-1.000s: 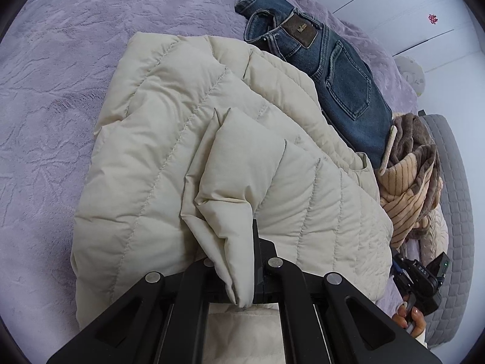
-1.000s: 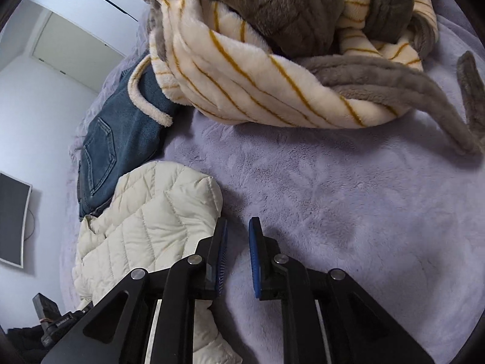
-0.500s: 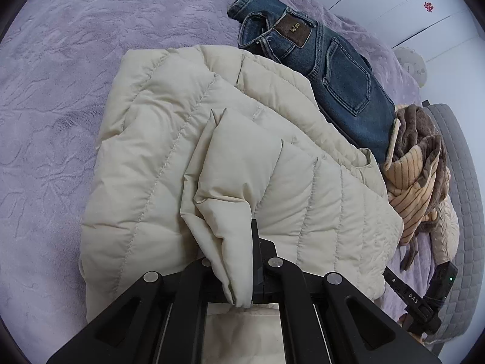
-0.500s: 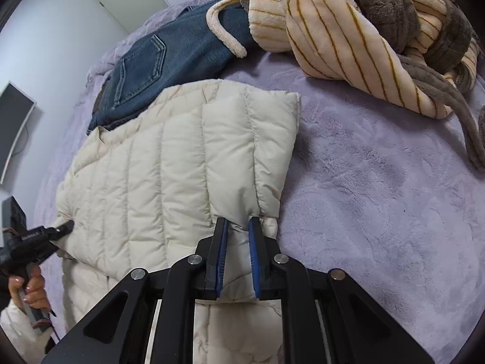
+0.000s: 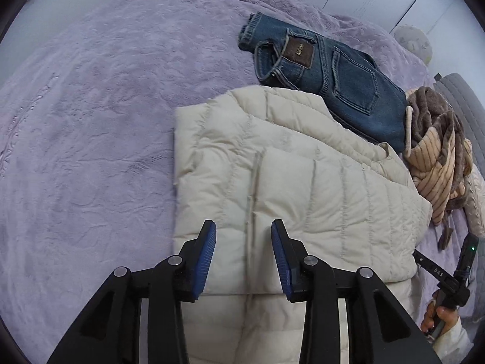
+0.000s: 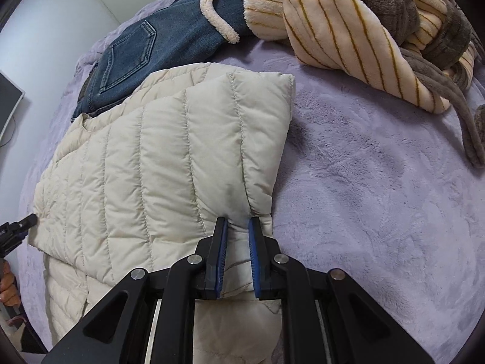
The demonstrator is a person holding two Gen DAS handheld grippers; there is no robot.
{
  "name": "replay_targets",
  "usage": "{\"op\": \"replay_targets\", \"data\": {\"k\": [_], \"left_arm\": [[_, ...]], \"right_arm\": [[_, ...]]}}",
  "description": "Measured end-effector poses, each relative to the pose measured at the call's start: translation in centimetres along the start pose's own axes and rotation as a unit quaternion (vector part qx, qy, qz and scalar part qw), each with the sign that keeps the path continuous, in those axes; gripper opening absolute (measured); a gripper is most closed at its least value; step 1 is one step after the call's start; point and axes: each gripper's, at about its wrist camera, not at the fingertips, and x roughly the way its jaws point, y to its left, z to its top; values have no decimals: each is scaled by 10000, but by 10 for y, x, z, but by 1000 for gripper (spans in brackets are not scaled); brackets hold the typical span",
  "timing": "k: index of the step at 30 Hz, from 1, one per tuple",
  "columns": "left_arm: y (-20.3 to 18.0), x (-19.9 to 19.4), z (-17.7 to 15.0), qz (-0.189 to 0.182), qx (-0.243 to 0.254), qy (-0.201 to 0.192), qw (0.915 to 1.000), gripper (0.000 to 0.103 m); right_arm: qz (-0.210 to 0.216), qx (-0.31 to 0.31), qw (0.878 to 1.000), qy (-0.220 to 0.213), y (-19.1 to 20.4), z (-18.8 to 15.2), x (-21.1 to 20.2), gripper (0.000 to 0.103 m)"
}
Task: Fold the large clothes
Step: 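Fold the jacket side edges inward with both tools and open both tools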
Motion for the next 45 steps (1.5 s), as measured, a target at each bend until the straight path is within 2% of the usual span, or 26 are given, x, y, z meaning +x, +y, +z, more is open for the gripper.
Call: {"op": "replay_targets", "data": {"k": [3, 7, 12, 15, 20, 26, 34, 35, 36, 37, 39, 44, 45], "left_arm": [[10, -9, -1, -78, -113, -77, 9999, 39], [-8, -6, -3, -135, 223, -141, 9996, 39], [-22, 30, -9, 408, 506, 20, 9979, 39], [-18, 38, -9, 432, 483, 62, 9979, 39], [-18, 25, -7, 557, 539, 5, 9970, 39], [-7, 0, -10, 642, 356, -95, 9973, 39], [-12, -23, -38, 791, 462, 81, 9958, 39], [-14, -26, -43, 803, 462, 106, 9956, 49], [-15, -28, -48, 820, 459, 111, 9955, 58], [-16, -32, -53, 847, 458, 71, 9953, 71], [-21, -38, -62, 926, 534, 33, 9943, 72], [-27, -46, -81, 946, 556, 209, 9937, 72], [-29, -48, -84, 953, 555, 229, 9936, 73]], "right_arm": [[-39, 100, 9999, 12, -5, -1, 1, 14], [-142, 55, 9999, -3, -4, -2, 1, 14], [-236, 32, 9997, 31, -1, -1, 5, 14], [-229, 41, 9997, 41, 0, -1, 4, 15], [-139, 185, 9997, 39, -3, 0, -4, 18], [52, 401, 9992, -33, -8, -6, -29, 18], [321, 748, 9966, 138, -15, -33, -51, 19], [346, 791, 9961, 178, -16, -37, -53, 20], [357, 813, 9958, 219, -15, -42, -54, 26], [361, 827, 9956, 255, -15, -46, -55, 37], [372, 839, 9954, 277, -13, -54, -60, 50], [467, 792, 9951, 374, -7, -67, -73, 51], [493, 784, 9949, 396, -6, -69, -75, 55]]}}
